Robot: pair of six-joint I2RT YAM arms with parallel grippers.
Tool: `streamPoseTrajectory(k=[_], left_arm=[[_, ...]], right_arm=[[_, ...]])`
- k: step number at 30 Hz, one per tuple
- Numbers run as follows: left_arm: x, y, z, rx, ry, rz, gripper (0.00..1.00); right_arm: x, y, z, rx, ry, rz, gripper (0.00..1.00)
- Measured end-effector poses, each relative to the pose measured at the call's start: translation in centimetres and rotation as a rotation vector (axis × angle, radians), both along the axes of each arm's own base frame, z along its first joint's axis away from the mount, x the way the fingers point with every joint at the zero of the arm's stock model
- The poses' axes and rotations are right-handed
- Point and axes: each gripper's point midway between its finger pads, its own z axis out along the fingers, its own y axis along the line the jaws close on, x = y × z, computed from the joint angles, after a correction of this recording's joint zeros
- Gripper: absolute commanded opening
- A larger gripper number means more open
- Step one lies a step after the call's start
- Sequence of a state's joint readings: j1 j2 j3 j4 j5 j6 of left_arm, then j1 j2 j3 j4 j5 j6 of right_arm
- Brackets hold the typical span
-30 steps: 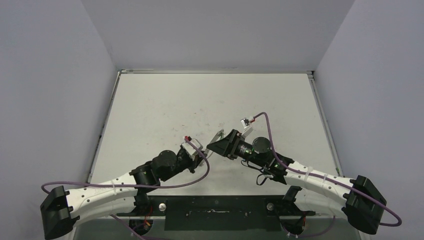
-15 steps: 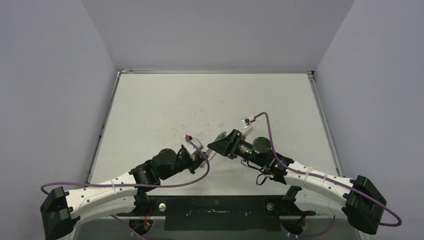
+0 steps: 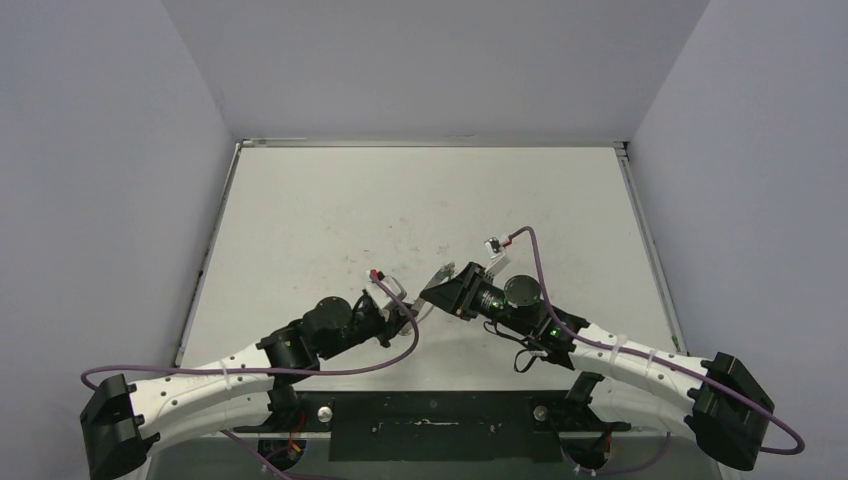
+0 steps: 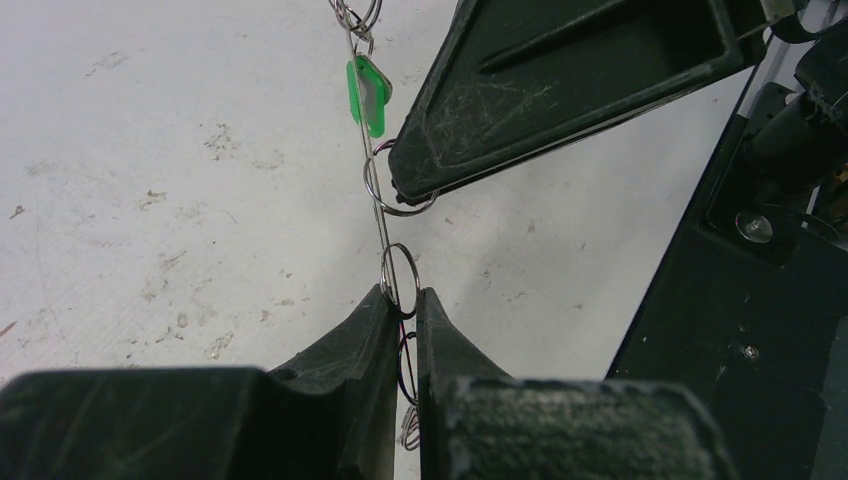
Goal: Put the keys on the keyring
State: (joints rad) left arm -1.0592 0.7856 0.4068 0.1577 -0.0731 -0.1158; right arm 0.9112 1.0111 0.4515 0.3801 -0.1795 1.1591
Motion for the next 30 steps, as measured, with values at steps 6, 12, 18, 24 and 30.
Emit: streamPoseTrajectory(k=[6, 12, 18, 24, 30], left_arm=[[-0.07, 0.04, -0.01, 0.001, 0.001, -0.002, 0.0], [-0.17, -0.01, -0.02, 0.001, 0.002, -0.009, 0.0], [-0.37, -0.13, -0.02, -0.001, 0.005, -0.021, 0.0], [-0.44, -0.12, 0.07, -0.003, 0.004, -0.025, 0.0], [-0.54, 0.15, 0.25, -0.005, 0.003, -0.023, 0.0]], right_arm=[[-0.09, -0.42, 0.28, -0.005, -0.017, -0.006, 0.39], [-0.05, -0.53, 0.32, -0.008, -0.026, -0.01, 0.36], [0.06, -0.36, 0.26, -0.007, -0.032, -0.007, 0.16], [0.09, -0.27, 0.25, 0.0, -0.038, -0.006, 0.0], [0.06, -0.32, 0.17, 0.008, -0.044, -0.006, 0.0]])
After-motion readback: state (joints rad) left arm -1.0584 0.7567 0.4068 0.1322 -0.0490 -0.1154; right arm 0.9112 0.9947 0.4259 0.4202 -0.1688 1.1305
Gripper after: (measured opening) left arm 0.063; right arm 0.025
